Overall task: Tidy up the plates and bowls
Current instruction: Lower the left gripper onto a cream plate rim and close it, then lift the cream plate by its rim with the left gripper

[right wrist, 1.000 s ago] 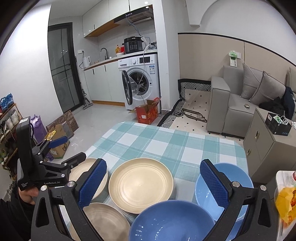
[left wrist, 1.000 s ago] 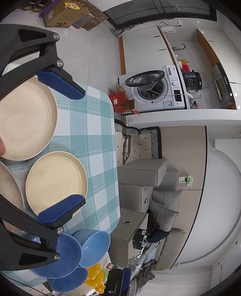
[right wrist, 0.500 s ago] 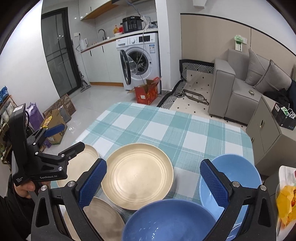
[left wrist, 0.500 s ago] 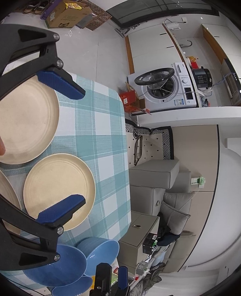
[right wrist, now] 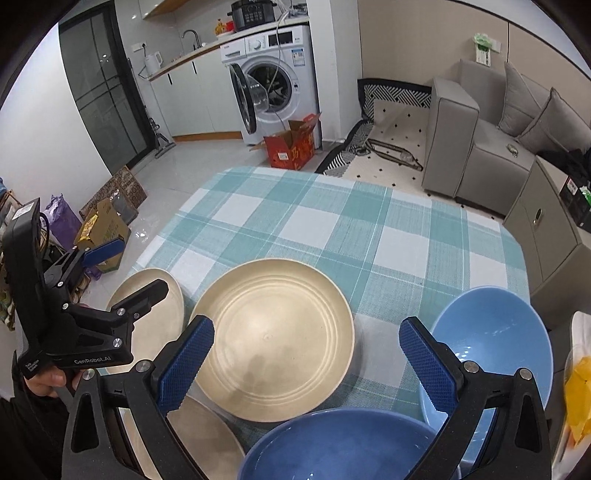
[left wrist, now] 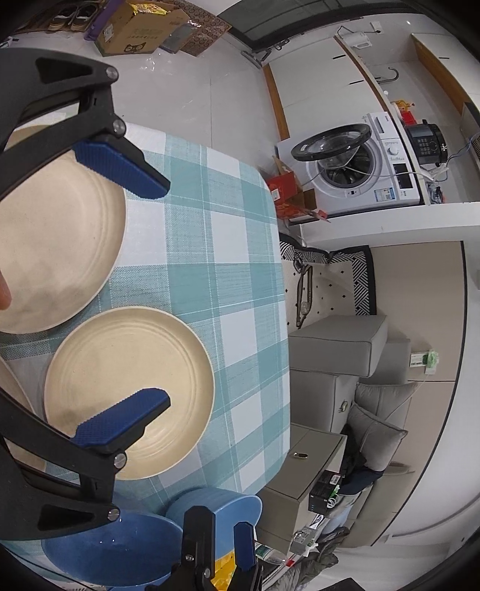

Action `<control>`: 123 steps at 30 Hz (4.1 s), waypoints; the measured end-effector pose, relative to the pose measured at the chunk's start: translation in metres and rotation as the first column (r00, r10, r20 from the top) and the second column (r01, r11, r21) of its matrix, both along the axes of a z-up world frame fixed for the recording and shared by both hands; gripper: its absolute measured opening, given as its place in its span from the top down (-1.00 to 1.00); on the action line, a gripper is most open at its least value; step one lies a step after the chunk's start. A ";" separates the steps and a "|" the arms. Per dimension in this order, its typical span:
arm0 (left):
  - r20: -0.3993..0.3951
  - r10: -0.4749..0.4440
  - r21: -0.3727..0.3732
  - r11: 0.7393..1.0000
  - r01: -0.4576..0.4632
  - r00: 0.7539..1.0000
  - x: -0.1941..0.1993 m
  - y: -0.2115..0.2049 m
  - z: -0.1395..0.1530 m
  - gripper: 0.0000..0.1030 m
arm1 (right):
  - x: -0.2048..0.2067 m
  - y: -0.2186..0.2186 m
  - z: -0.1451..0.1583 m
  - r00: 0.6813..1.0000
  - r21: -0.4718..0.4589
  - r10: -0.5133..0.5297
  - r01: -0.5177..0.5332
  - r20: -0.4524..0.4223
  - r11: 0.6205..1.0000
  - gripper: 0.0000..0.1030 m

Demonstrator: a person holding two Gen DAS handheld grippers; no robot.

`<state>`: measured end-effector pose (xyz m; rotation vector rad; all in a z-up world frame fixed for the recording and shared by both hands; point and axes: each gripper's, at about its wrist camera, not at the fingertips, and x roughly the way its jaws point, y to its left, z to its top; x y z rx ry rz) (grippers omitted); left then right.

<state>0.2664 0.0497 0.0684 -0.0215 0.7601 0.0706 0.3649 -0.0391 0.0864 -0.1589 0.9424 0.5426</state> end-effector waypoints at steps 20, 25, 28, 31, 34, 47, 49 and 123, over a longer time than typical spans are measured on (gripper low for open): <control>-0.163 -0.047 -0.032 0.999 0.042 0.985 0.032 0.001 -0.041 -1.00 | 0.048 0.011 -0.065 0.964 -0.091 -0.036 0.013 -0.262 0.996 -0.51; -0.198 -0.074 -0.034 0.997 0.069 0.977 0.038 -0.005 -0.047 -0.98 | 0.050 0.013 -0.076 0.955 -0.116 -0.036 0.002 -0.294 0.993 -0.49; -0.215 -0.103 -0.064 0.994 0.091 0.971 0.042 -0.007 -0.049 -0.94 | 0.051 0.016 -0.080 0.952 -0.135 -0.030 -0.012 -0.305 0.991 -0.48; -0.231 -0.126 -0.091 0.990 0.108 0.965 0.044 -0.009 -0.052 -0.78 | 0.053 0.016 -0.080 0.951 -0.129 -0.029 -0.012 -0.309 0.992 -0.47; -0.231 -0.138 -0.111 0.987 0.114 0.963 0.045 -0.009 -0.054 -0.68 | 0.054 0.018 -0.081 0.951 -0.140 -0.025 -0.019 -0.307 0.990 -0.47; -0.298 -0.189 -0.138 0.978 0.154 0.936 0.045 -0.017 -0.069 -0.27 | 0.058 0.026 -0.085 0.957 -0.187 -0.010 -0.047 -0.290 0.981 -0.46; -0.307 -0.192 -0.142 0.978 0.155 0.932 0.045 -0.018 -0.071 -0.26 | 0.059 0.026 -0.086 0.957 -0.197 -0.010 -0.049 -0.289 0.979 -0.42; -0.241 -0.089 -0.156 0.986 0.052 0.966 0.023 0.002 -0.045 0.49 | 0.055 0.053 -0.085 0.980 -0.396 0.001 -0.081 -0.197 0.915 0.81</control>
